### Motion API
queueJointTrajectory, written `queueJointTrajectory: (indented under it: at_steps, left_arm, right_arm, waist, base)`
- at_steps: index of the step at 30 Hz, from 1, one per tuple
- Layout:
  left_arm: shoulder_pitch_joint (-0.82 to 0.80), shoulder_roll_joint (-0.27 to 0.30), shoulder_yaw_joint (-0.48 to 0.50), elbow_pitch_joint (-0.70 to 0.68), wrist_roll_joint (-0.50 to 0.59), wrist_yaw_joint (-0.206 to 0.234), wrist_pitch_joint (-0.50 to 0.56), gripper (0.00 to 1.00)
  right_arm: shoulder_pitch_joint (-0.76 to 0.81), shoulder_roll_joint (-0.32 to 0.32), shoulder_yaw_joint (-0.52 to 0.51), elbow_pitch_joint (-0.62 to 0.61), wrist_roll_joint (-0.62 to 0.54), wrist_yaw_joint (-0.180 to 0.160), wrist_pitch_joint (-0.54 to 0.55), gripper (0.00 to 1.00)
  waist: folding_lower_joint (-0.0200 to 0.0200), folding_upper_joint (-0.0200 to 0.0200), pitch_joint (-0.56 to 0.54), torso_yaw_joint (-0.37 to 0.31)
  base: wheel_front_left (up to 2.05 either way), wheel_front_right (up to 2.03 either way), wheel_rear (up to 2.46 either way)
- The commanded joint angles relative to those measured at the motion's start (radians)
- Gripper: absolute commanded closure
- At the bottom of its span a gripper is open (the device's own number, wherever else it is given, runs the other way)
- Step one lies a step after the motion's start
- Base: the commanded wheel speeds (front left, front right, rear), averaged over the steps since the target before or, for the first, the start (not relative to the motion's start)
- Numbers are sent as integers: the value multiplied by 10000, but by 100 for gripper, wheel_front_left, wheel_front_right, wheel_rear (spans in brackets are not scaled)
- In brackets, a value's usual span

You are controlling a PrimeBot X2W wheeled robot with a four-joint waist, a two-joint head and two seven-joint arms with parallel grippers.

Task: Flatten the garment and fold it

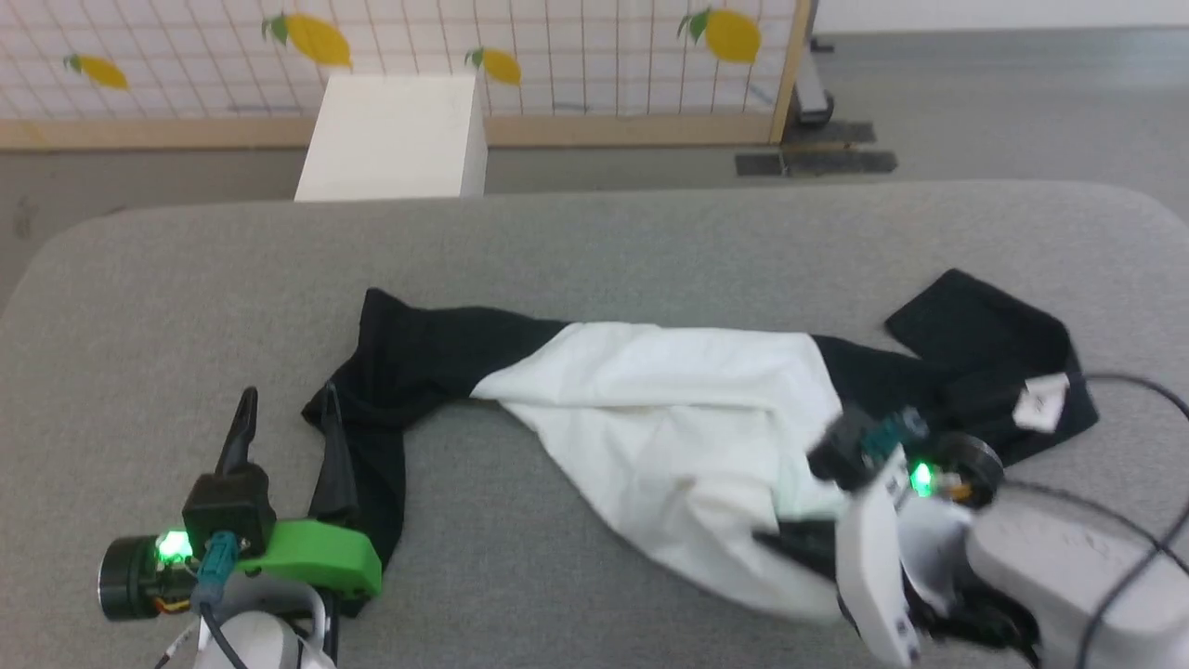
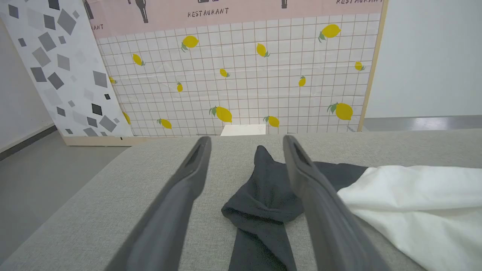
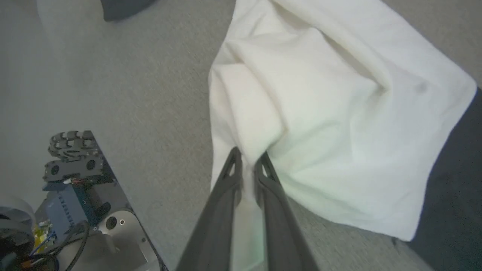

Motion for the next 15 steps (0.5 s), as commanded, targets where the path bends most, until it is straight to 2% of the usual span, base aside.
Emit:
queueJointTrajectory:
  at_steps: [1, 4, 6, 12, 13, 14, 15]
  left_arm:
    - [210, -70, 114, 13, 154, -99, -37, 0]
    - [320, -128, 322, 47, 241, -256, -37, 0]
    - [364, -190, 427, 52, 324, -342, -37, 0]
    - [407, -353, 635, 167, 575, -575, -37, 0]
    - [407, -367, 671, 196, 618, -614, -37, 0]
    - [409, -373, 698, 226, 653, -645, -37, 0]
    - [404, -370, 741, 261, 690, -679, -37, 0]
  right_arm:
    - [503, -351, 112, -485, 77, -11, 21, 100]
    - [1363, -879, 229, -1203, -46, -11, 265, 100]
    - [2075, -982, 283, -1341, -121, -11, 448, 100]
    - [3492, -395, 344, -620, -501, -11, 464, 100]
    - [3516, -257, 295, -389, -645, -11, 274, 78]
    - [3492, -151, 197, -216, -787, -11, 67, 44]
    - [3446, -35, 64, -53, -944, -11, -170, 0]
  waist:
    - [0, 0, -391, -263]
    - [0, 0, -492, -322]
    - [0, 0, -516, -337]
    - [0, 0, -508, -345]
    - [0, 0, -503, -357]
    - [0, 0, -503, -371]
    - [0, 0, -503, -396]
  base:
    - [0, 0, 0]
    - [0, 0, 0]
    - [0, 0, 0]
    - [0, 0, 0]
    - [0, 0, 0]
    - [0, 0, 0]
    - [0, 0, 0]
